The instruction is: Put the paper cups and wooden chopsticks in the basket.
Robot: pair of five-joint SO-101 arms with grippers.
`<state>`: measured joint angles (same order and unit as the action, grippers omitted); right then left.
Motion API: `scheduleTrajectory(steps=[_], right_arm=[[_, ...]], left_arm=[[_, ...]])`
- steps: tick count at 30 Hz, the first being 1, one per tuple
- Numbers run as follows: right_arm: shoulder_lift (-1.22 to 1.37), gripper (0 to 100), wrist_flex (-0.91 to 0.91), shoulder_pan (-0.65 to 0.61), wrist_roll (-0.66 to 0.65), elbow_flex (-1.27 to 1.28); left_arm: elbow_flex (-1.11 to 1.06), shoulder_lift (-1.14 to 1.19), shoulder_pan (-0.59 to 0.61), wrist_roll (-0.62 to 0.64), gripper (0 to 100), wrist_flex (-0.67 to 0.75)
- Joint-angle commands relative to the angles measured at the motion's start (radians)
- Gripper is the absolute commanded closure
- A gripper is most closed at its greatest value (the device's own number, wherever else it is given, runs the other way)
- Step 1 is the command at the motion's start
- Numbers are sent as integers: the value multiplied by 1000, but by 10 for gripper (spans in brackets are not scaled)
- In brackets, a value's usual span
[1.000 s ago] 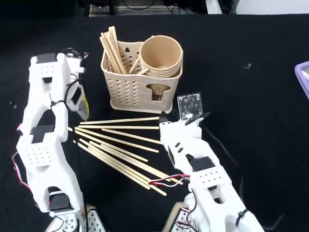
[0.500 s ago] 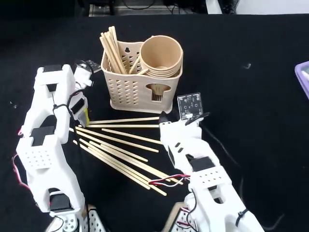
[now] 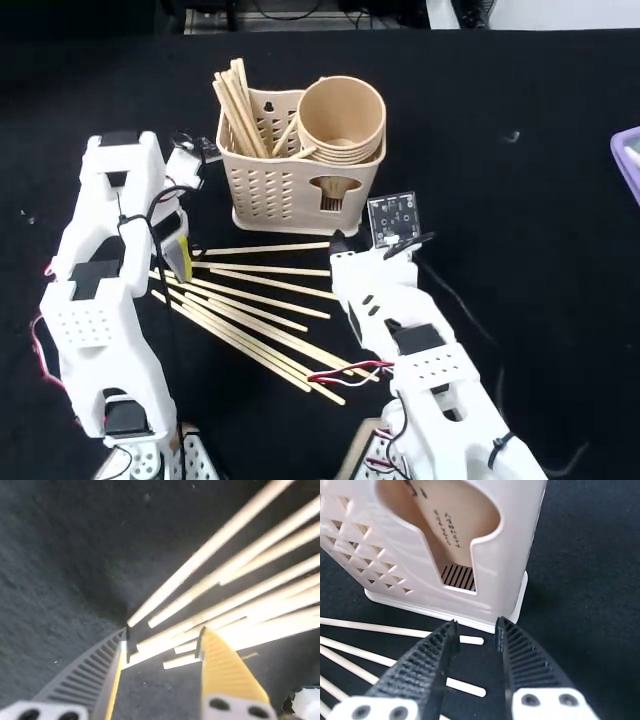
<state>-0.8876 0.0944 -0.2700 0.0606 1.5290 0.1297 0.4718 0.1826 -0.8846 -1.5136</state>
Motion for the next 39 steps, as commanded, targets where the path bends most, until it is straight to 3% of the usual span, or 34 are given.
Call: scheduleTrajectory(steps=[1,9,20,25,31,39], right_arm=[[1,877,-25,15,0,-24],[1,877,-23,15,0,-22],[1,877,-23,15,0,-22],[1,877,-23,15,0,-21],[1,877,-23,15,0,-19],[1,877,-23,15,0,-19]], left_arm=[[56,-34,-19,23,762,6],[65,-41,47,196,762,81],[90,-41,160,796,762,110],[88,-31,87,1028,762,158],[35,-32,-2,1040,762,163],[-154,-91,45,967,762,215]])
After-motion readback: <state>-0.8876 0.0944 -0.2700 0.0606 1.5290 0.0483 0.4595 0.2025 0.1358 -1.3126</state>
